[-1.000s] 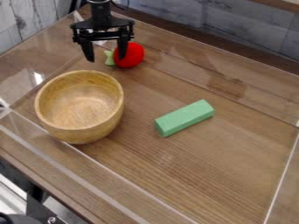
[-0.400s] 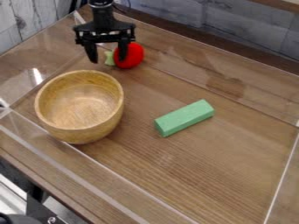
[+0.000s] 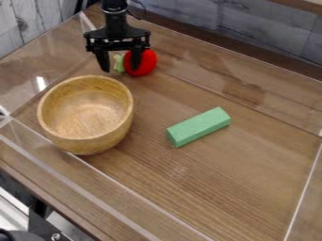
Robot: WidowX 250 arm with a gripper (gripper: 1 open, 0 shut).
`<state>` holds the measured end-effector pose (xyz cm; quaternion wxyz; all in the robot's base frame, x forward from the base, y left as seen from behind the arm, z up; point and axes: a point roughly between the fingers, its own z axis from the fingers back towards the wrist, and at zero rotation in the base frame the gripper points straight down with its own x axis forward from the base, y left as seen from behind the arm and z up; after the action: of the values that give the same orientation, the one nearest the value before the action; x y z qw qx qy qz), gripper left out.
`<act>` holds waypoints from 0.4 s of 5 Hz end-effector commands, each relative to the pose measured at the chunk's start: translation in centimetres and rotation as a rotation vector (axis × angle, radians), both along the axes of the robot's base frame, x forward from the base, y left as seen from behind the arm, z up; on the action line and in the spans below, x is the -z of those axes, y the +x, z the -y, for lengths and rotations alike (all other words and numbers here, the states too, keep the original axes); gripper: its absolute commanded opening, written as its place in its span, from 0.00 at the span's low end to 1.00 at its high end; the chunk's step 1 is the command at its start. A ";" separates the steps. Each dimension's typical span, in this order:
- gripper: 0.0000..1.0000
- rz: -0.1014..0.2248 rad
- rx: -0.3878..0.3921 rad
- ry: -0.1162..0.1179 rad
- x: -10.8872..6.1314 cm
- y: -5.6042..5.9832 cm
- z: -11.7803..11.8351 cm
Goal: Move the red fruit to the right
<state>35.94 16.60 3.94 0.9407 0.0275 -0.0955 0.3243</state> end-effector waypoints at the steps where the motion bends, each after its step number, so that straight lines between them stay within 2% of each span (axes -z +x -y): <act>1: 0.00 0.043 0.051 0.017 -1.6 0.1 1.0; 2: 0.00 0.045 0.093 0.014 -1.6 -0.5 1.4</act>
<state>34.62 15.51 2.94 0.9522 0.0181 -0.0828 0.2935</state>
